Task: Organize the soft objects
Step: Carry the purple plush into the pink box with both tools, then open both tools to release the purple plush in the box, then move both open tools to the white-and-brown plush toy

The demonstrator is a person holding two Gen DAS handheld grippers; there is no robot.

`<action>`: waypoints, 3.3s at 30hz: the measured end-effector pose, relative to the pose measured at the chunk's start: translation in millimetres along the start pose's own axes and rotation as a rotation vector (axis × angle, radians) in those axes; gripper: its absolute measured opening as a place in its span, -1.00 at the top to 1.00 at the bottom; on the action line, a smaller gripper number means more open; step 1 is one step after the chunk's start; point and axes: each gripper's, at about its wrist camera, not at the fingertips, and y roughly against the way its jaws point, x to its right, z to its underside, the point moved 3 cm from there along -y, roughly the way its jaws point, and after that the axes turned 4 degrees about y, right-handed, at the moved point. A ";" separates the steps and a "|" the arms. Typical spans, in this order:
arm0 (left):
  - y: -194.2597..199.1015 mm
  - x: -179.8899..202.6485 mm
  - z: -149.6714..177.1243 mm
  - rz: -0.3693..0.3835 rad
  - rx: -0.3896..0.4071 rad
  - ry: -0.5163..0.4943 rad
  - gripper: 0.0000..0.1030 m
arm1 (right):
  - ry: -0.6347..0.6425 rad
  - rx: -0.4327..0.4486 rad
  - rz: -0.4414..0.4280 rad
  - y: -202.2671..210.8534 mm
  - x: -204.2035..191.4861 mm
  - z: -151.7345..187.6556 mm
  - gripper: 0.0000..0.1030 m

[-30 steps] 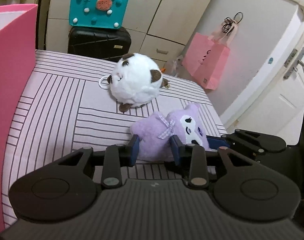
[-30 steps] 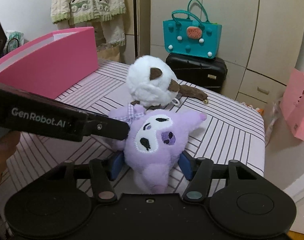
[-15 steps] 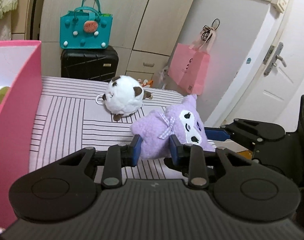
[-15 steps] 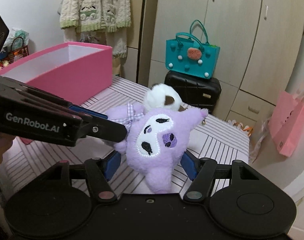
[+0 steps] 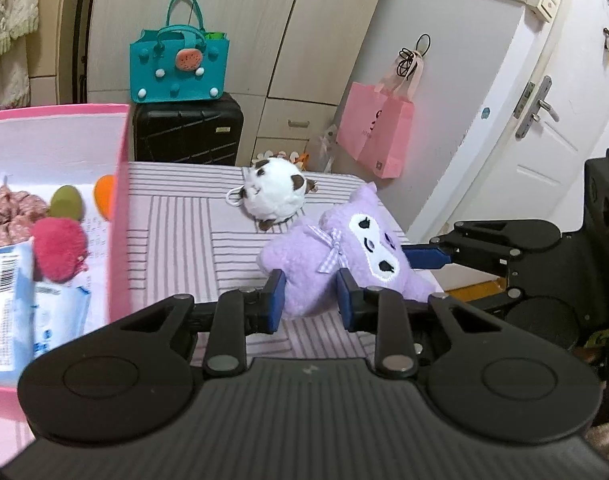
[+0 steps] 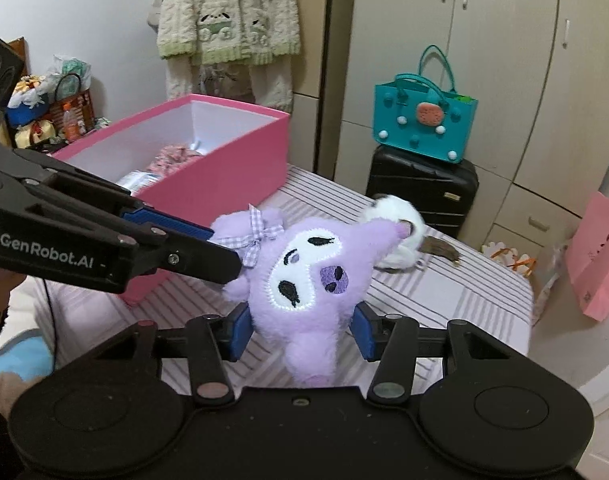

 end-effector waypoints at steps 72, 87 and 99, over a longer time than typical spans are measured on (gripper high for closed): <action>112.6 -151.6 -55.4 -0.395 -0.087 -0.063 0.03 | 0.203 -0.004 -0.329 -56.2 -119.5 -140.4 -0.44; 131.7 -76.4 -55.4 -0.279 -0.026 -0.163 -0.08 | 0.171 0.080 -0.233 22.1 -78.3 -115.9 -0.44; 104.5 -38.9 -61.0 -0.188 0.001 -0.167 -0.13 | 0.156 0.118 -0.135 55.9 -45.0 -90.0 -0.47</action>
